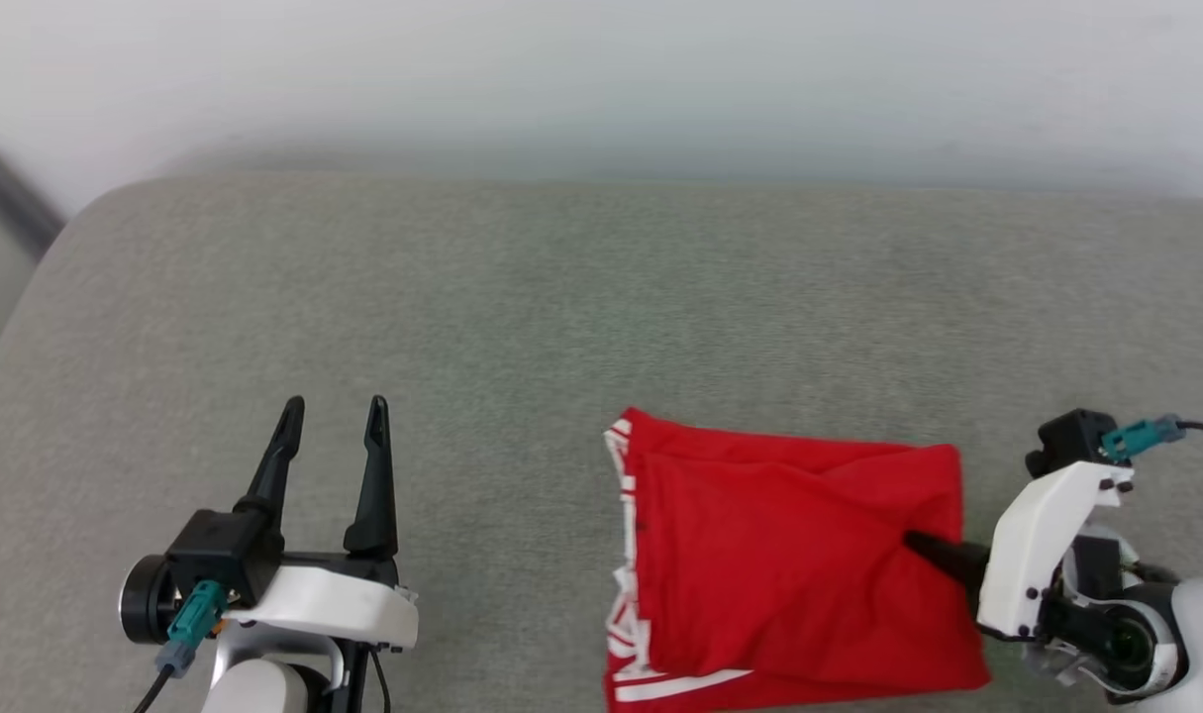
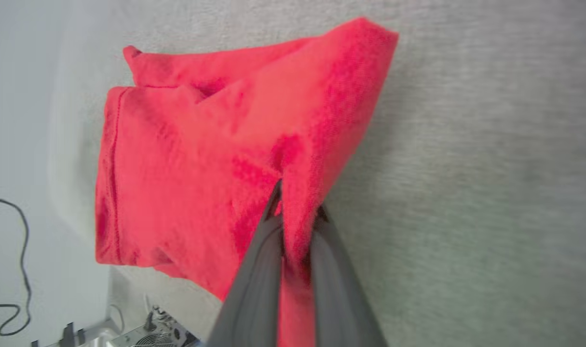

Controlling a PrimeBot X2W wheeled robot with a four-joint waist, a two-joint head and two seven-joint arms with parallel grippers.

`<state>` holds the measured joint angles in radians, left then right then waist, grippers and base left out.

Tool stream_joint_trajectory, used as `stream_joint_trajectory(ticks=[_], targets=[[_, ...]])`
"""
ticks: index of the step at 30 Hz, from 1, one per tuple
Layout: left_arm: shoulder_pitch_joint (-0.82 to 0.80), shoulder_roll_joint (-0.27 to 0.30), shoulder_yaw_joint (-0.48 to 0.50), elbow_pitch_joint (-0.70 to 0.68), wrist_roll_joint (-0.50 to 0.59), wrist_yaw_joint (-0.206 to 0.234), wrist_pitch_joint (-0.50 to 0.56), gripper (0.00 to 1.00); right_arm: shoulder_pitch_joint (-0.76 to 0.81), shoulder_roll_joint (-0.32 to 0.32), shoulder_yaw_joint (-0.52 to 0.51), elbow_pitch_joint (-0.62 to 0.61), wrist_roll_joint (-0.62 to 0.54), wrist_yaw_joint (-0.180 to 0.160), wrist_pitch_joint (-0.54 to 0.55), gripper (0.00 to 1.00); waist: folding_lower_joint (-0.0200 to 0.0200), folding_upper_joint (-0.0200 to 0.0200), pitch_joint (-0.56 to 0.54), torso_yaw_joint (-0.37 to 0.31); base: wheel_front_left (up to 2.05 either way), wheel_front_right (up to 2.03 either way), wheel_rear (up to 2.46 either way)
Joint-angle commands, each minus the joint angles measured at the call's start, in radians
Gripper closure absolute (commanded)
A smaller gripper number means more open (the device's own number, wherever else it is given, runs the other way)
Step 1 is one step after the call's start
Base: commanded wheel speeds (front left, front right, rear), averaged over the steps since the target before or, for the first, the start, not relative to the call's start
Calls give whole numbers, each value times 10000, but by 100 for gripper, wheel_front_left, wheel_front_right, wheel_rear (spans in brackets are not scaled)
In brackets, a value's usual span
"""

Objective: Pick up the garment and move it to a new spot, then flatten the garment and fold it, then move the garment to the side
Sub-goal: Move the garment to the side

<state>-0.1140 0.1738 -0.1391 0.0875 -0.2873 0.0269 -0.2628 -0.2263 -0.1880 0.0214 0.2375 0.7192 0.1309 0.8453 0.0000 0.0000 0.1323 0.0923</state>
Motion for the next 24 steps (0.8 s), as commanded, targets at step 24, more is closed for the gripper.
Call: stream_joint_trajectory(ticks=[24], targets=[[-1628,459,-802,-1363,599,-586,460,0,-3123,-2320,-1043,1567,-4102,-5,-1409,100,0,0,2835,-3704,0,0,0]])
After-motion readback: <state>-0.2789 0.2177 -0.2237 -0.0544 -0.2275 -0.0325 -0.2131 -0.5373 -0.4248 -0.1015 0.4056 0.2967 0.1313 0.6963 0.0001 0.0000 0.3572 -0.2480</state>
